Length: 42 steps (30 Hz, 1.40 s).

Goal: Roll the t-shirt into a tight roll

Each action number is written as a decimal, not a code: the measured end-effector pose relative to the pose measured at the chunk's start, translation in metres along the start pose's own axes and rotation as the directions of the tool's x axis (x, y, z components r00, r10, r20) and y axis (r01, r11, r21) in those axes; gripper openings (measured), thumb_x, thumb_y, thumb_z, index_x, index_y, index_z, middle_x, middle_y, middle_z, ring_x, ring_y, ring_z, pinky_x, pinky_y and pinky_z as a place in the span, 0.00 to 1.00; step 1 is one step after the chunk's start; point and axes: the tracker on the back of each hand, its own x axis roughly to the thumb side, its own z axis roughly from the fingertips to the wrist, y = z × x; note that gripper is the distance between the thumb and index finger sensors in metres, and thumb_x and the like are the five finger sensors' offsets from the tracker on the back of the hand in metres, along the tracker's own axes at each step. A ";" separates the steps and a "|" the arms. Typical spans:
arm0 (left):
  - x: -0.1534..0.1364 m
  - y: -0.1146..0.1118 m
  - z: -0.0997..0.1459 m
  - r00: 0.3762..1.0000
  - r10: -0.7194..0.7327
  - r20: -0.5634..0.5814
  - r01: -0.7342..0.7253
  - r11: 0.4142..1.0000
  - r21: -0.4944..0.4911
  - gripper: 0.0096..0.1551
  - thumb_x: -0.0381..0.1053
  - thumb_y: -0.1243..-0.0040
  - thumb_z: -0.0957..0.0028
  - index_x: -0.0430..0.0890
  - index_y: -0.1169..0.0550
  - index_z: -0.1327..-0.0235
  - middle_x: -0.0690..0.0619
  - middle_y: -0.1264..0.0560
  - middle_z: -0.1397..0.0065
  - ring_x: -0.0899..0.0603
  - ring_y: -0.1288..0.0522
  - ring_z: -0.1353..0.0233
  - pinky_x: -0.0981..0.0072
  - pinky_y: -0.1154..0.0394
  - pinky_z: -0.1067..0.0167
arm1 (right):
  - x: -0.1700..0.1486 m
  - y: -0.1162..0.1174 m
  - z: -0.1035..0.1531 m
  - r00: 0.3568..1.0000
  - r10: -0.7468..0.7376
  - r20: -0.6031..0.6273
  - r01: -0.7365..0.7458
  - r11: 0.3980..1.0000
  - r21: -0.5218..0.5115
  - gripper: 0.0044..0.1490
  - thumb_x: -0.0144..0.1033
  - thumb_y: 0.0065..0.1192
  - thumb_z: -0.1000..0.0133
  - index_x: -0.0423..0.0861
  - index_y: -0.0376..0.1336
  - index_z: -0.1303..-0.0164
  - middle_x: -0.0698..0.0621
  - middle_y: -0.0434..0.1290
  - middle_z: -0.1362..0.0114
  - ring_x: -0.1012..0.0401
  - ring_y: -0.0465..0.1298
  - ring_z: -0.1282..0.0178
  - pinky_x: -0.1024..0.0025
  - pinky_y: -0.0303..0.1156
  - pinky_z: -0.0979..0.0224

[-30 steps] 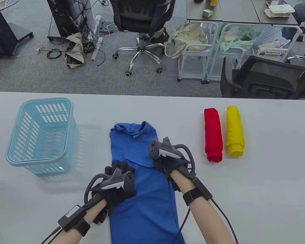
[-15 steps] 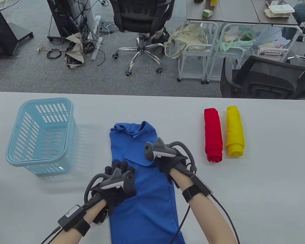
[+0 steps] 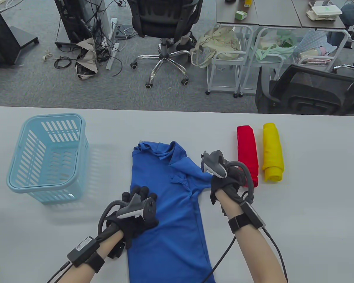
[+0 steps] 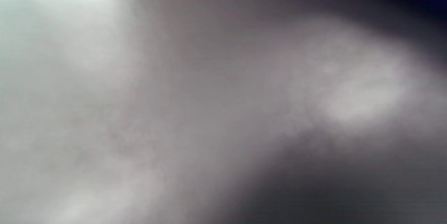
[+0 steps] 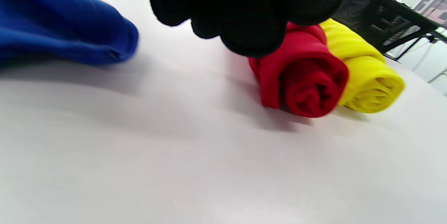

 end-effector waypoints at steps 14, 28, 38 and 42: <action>0.000 0.000 0.000 1.000 0.002 -0.002 -0.002 1.000 -0.001 0.50 0.75 0.92 0.62 0.56 0.83 0.33 0.46 0.86 0.23 0.33 0.82 0.21 0.33 0.72 0.26 | 0.025 0.044 -0.033 0.975 -0.170 0.145 0.126 0.954 0.273 0.43 0.48 0.31 0.34 0.45 0.26 0.16 0.40 0.30 0.14 0.39 0.35 0.13 0.39 0.46 0.20; -0.002 0.029 0.002 0.999 0.034 -0.022 -0.033 0.999 0.013 0.47 0.74 0.78 0.51 0.61 0.72 0.24 0.48 0.76 0.15 0.35 0.70 0.15 0.34 0.60 0.20 | 0.023 0.073 -0.015 0.888 -0.313 0.337 0.203 0.924 0.324 0.43 0.53 0.24 0.35 0.49 0.18 0.20 0.44 0.17 0.18 0.43 0.19 0.18 0.38 0.28 0.21; 0.028 0.111 -0.050 0.997 0.028 -0.070 -0.025 0.998 0.049 0.50 0.69 0.70 0.44 0.53 0.76 0.27 0.45 0.68 0.12 0.36 0.58 0.13 0.40 0.49 0.18 | 0.025 0.078 -0.015 0.913 -0.250 0.321 0.137 0.931 0.338 0.44 0.57 0.13 0.38 0.47 0.11 0.25 0.41 0.10 0.23 0.41 0.14 0.22 0.38 0.23 0.24; 0.051 0.122 -0.087 0.994 0.060 -0.093 -0.058 0.998 0.033 0.47 0.65 0.68 0.41 0.58 0.78 0.30 0.45 0.71 0.14 0.36 0.60 0.14 0.42 0.50 0.18 | 0.026 0.078 -0.016 0.917 -0.240 0.319 0.119 0.927 0.357 0.44 0.57 0.11 0.38 0.47 0.10 0.26 0.41 0.10 0.24 0.40 0.14 0.22 0.38 0.23 0.24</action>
